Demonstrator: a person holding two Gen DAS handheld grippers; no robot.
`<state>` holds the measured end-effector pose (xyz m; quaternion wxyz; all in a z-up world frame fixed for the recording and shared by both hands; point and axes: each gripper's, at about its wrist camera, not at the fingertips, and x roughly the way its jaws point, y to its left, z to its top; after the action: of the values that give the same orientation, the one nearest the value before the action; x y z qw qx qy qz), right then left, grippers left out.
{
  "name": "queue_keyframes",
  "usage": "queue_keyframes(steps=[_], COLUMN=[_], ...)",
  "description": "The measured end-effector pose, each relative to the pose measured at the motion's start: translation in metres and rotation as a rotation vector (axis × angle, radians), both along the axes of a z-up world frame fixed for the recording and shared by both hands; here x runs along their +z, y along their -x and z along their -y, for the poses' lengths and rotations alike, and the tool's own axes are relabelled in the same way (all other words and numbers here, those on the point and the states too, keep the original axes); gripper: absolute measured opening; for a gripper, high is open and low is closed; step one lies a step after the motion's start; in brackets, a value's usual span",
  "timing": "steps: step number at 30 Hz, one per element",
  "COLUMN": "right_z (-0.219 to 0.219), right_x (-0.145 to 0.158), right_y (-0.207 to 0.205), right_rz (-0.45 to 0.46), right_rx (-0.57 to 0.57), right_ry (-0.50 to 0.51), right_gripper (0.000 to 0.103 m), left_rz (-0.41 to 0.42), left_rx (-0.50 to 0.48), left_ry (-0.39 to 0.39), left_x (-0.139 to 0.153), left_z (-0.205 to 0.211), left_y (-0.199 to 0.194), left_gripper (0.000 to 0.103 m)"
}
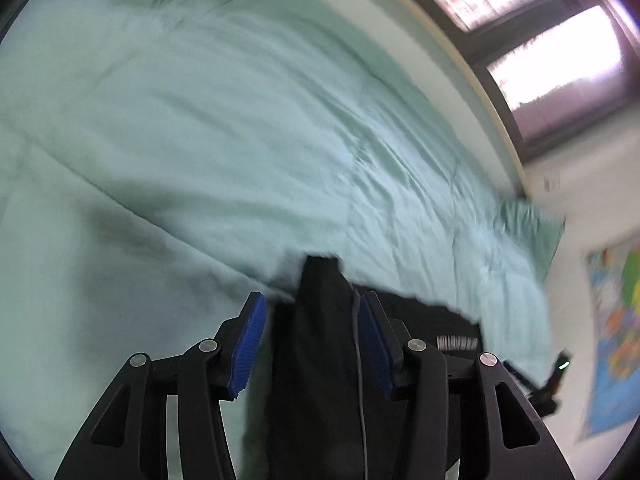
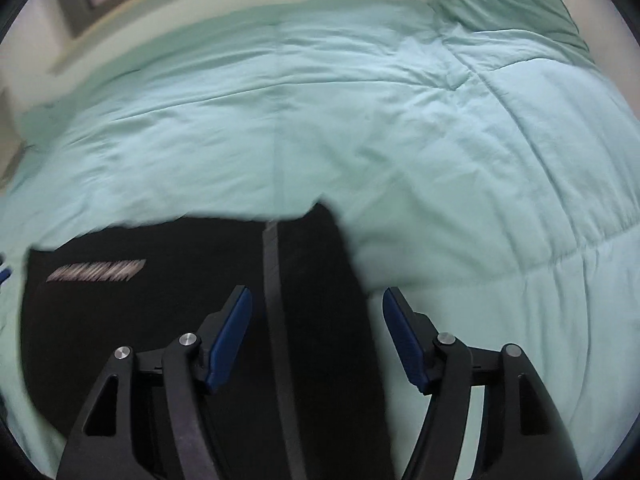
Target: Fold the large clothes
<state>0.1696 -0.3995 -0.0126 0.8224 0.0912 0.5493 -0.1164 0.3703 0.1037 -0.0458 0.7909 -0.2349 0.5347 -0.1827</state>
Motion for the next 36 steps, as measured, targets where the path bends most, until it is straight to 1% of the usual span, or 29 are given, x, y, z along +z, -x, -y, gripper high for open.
queue_keyframes(steps=[2, 3, 4, 5, 6, 7, 9, 10, 11, 12, 13, 15, 16, 18, 19, 20, 22, 23, 24, 25, 26, 27, 28, 29, 30, 31, 33, 35, 36], right_z=[-0.03, -0.042, -0.062, -0.077, -0.09, -0.101, -0.121, -0.126, -0.13, -0.133, -0.134, -0.132, -0.132, -0.132, -0.134, -0.136, -0.144, -0.15, -0.155, -0.161, -0.164, -0.168, -0.171, -0.172, -0.169, -0.167, -0.165, -0.165, -0.164], right_x=[-0.001, -0.005, -0.011, -0.016, -0.02, -0.022, -0.036, -0.043, -0.053, -0.067, -0.075, -0.084, -0.085, -0.077, -0.067, -0.056, -0.021, -0.011, -0.005, -0.006, -0.012, -0.03, -0.047, -0.067, -0.086, -0.092, -0.093, -0.086, -0.081], right_y=[0.019, 0.027, 0.034, 0.037, 0.041, 0.044, 0.044, 0.045, 0.045, 0.044, 0.043, 0.043, 0.042, 0.038, 0.036, 0.034, 0.025, 0.018, 0.009, -0.002, -0.01, -0.024, -0.031, -0.036, -0.042, -0.043, -0.043, -0.04, -0.035], right_rz=[-0.014, -0.026, -0.046, -0.051, -0.049, -0.046, -0.053, -0.067, -0.084, -0.108, -0.118, -0.116, -0.118, -0.143, -0.14, -0.119, -0.012, 0.02, 0.041, 0.046, 0.038, -0.003, -0.051, -0.104, -0.129, -0.123, -0.116, -0.109, -0.093], right_rx=[0.034, 0.05, 0.079, 0.101, 0.122, 0.139, 0.168, 0.173, 0.176, 0.183, 0.184, 0.177, 0.176, 0.174, 0.178, 0.188, 0.229, 0.245, 0.26, 0.27, 0.274, 0.27, 0.263, 0.256, 0.239, 0.23, 0.222, 0.222, 0.224], right_ry=[-0.09, -0.106, -0.103, -0.093, -0.081, -0.072, -0.064, -0.044, -0.022, -0.008, -0.018, -0.032, -0.03, -0.028, -0.036, -0.043, -0.041, -0.036, -0.036, -0.031, -0.022, -0.003, -0.003, -0.027, -0.065, -0.078, -0.087, -0.089, -0.098], right_gripper=[0.07, 0.07, 0.07, 0.07, 0.07, 0.07, 0.071, 0.073, 0.074, 0.075, 0.075, 0.076, 0.076, 0.074, 0.072, 0.071, 0.071, 0.071, 0.071, 0.071, 0.071, 0.071, 0.071, 0.072, 0.074, 0.074, 0.074, 0.074, 0.075], left_rz=[0.045, 0.06, 0.069, 0.078, 0.084, 0.086, 0.052, 0.038, 0.032, 0.022, 0.015, 0.007, -0.001, -0.004, -0.001, 0.004, 0.028, 0.035, 0.034, 0.028, 0.013, -0.019, -0.043, -0.054, -0.057, -0.057, -0.049, -0.043, -0.042], left_rx=[-0.093, -0.163, -0.226, -0.286, -0.324, -0.381, -0.468, -0.462, -0.443, -0.431, -0.425, -0.405, -0.405, -0.409, -0.404, -0.397, -0.368, -0.344, -0.323, -0.302, -0.282, -0.253, -0.211, -0.179, -0.155, -0.143, -0.171, -0.198, -0.205], left_ry=[-0.003, 0.006, -0.005, -0.032, -0.064, -0.121, -0.176, -0.223, -0.248, -0.261, -0.268, -0.259, -0.27, -0.29, -0.279, -0.249, -0.18, -0.162, -0.16, -0.17, -0.188, -0.213, -0.197, -0.144, -0.103, -0.079, -0.102, -0.132, -0.135], left_x=[0.015, 0.02, 0.021, 0.019, 0.017, 0.01, -0.014, -0.03, -0.043, -0.059, -0.07, -0.072, -0.069, -0.057, -0.049, -0.038, -0.022, -0.019, -0.019, -0.022, -0.028, -0.039, -0.053, -0.06, -0.064, -0.065, -0.064, -0.059, -0.055], left_z=[0.034, 0.061, 0.087, 0.11, 0.129, 0.154, 0.183, 0.191, 0.195, 0.198, 0.199, 0.197, 0.198, 0.198, 0.196, 0.192, 0.182, 0.176, 0.171, 0.167, 0.162, 0.155, 0.144, 0.13, 0.123, 0.118, 0.117, 0.124, 0.123], left_y=[0.029, 0.051, 0.07, 0.089, 0.099, 0.114, 0.133, 0.137, 0.139, 0.137, 0.136, 0.134, 0.133, 0.132, 0.133, 0.134, 0.135, 0.134, 0.133, 0.132, 0.131, 0.129, 0.128, 0.13, 0.131, 0.131, 0.131, 0.134, 0.134], left_gripper=[0.051, 0.051, 0.051, 0.051, 0.051, 0.052, 0.052, 0.053, 0.053, 0.053, 0.053, 0.053, 0.053, 0.053, 0.053, 0.053, 0.053, 0.053, 0.054, 0.054, 0.054, 0.053, 0.053, 0.053, 0.053, 0.053, 0.053, 0.053, 0.053])
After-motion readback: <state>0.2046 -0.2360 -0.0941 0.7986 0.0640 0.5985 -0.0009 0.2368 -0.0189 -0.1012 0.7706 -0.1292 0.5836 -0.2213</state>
